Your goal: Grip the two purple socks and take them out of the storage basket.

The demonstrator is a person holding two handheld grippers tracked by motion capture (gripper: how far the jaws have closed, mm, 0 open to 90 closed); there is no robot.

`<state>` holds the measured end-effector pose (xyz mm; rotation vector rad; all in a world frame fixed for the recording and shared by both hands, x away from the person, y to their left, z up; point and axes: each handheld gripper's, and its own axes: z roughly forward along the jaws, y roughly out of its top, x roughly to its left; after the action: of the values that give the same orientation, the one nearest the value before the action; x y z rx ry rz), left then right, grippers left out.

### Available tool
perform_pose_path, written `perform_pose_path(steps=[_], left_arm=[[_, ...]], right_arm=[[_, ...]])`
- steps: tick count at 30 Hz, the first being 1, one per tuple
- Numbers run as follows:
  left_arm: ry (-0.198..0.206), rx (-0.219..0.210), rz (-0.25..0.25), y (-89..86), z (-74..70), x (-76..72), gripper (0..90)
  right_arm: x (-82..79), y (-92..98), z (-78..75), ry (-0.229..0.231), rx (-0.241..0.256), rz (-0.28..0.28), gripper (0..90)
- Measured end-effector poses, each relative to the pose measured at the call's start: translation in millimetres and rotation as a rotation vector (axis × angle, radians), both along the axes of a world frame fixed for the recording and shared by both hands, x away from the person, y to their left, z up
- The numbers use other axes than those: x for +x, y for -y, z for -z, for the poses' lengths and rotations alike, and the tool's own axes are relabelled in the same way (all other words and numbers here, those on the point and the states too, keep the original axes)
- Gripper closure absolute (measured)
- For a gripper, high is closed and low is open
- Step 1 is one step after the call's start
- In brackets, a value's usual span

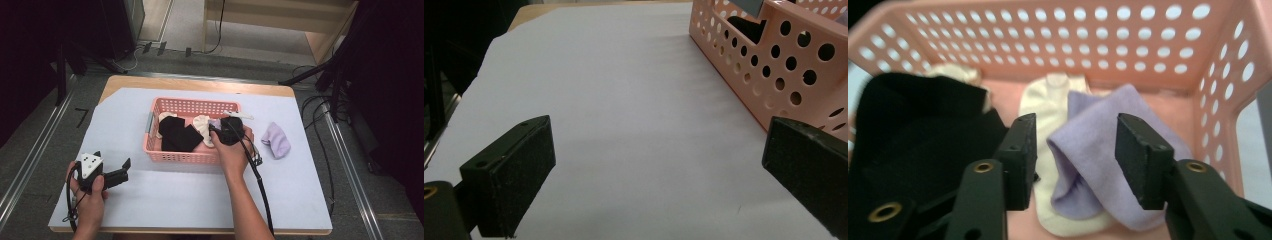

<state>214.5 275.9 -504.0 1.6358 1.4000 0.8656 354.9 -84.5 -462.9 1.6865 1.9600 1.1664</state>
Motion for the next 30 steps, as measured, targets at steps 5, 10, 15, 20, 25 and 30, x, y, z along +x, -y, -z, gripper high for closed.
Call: perform_pose_path(steps=[5,10,15,20,25,30], left_arm=[[0.001,-0.003,0.000,0.2,0.1,-0.2,1.3],[0.002,-0.003,0.003,-0.2,0.0,-0.8,1.3],[0.003,-0.004,0.004,-0.2,0.1,-0.7,1.3],[0.003,-0.004,0.002,0.0,0.2,-0.5,1.3],[0.001,-0.003,0.001,0.1,0.1,-0.4,1.3],[-0.001,-0.003,0.000,0.4,0.0,-0.3,1.3]], right_arm=[[6.7,-9.4,1.8,-0.098,-0.105,-0.029,47.0],[12.7,-17.3,4.6,-0.167,-0.234,-0.034,51.2],[13.6,-14.2,4.9,-0.184,-0.250,0.000,75.4],[12.0,-7.1,4.0,-0.166,-0.199,-0.006,87.4],[3.0,-0.2,0.9,-0.049,-0.104,-0.008,88.8],[-5.7,5.1,-2.5,0.096,-0.044,-0.018,88.8]])
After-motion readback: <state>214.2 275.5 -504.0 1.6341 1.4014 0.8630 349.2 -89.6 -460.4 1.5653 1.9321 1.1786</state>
